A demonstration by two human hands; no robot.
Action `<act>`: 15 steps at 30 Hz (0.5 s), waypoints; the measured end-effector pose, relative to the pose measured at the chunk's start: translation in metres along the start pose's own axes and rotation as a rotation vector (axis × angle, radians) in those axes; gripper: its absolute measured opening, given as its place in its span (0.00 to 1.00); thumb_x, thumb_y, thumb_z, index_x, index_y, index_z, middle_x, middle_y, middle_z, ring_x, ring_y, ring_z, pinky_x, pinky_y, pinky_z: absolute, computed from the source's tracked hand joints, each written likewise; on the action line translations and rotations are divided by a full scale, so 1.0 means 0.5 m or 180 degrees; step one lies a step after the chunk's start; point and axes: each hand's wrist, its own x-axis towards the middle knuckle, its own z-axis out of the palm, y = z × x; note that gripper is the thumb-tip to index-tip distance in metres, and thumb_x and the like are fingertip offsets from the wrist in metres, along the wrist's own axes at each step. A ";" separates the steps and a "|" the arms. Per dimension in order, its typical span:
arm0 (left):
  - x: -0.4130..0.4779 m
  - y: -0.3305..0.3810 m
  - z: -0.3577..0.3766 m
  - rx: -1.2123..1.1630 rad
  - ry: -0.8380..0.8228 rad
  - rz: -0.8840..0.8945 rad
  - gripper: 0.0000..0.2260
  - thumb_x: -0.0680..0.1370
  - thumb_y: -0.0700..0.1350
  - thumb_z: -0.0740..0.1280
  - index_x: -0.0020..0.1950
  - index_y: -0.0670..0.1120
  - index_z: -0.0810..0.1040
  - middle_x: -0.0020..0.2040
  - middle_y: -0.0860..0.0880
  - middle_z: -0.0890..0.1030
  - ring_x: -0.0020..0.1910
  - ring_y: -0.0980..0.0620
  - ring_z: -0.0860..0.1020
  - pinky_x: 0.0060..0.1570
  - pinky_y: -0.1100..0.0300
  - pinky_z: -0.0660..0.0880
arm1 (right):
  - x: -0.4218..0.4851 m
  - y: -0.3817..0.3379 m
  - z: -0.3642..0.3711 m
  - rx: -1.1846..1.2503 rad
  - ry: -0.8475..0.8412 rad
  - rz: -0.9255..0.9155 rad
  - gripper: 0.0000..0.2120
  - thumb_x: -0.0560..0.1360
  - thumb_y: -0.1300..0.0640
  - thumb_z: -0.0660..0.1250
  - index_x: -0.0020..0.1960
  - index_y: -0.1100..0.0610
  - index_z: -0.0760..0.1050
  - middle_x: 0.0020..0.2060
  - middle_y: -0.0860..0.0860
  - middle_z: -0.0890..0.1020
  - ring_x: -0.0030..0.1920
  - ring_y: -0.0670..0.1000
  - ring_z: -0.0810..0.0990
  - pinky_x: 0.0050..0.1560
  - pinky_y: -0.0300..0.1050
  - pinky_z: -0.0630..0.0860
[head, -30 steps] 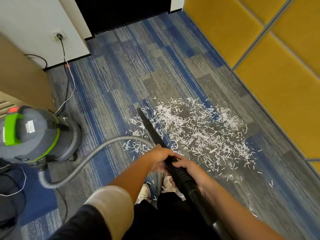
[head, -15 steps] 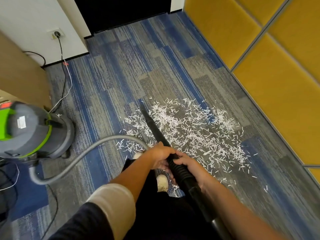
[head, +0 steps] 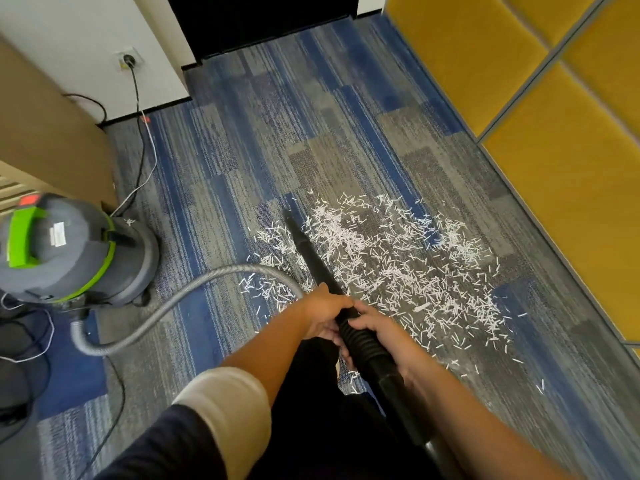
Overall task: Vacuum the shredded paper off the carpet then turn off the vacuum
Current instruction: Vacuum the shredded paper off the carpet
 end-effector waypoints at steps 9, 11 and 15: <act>-0.003 0.001 0.001 -0.0076 0.0018 -0.0090 0.16 0.80 0.40 0.61 0.65 0.40 0.61 0.46 0.43 0.77 0.36 0.48 0.79 0.29 0.57 0.79 | 0.013 0.003 -0.015 -0.0046 0.0116 0.0083 0.25 0.76 0.67 0.56 0.70 0.51 0.62 0.33 0.62 0.75 0.25 0.56 0.76 0.24 0.44 0.75; -0.010 0.001 0.000 -0.0133 0.0027 -0.0092 0.17 0.80 0.41 0.62 0.66 0.41 0.60 0.47 0.43 0.77 0.36 0.48 0.79 0.29 0.57 0.79 | 0.013 -0.001 -0.011 -0.0136 0.0083 0.0069 0.25 0.76 0.67 0.56 0.70 0.51 0.62 0.33 0.62 0.75 0.25 0.56 0.76 0.24 0.44 0.75; -0.019 -0.003 -0.012 -0.0219 0.0037 -0.0114 0.15 0.80 0.41 0.62 0.62 0.40 0.61 0.50 0.40 0.77 0.37 0.45 0.80 0.28 0.57 0.79 | 0.010 -0.004 0.000 -0.0313 0.0028 0.0088 0.25 0.76 0.67 0.57 0.70 0.50 0.63 0.36 0.62 0.75 0.25 0.56 0.77 0.24 0.44 0.75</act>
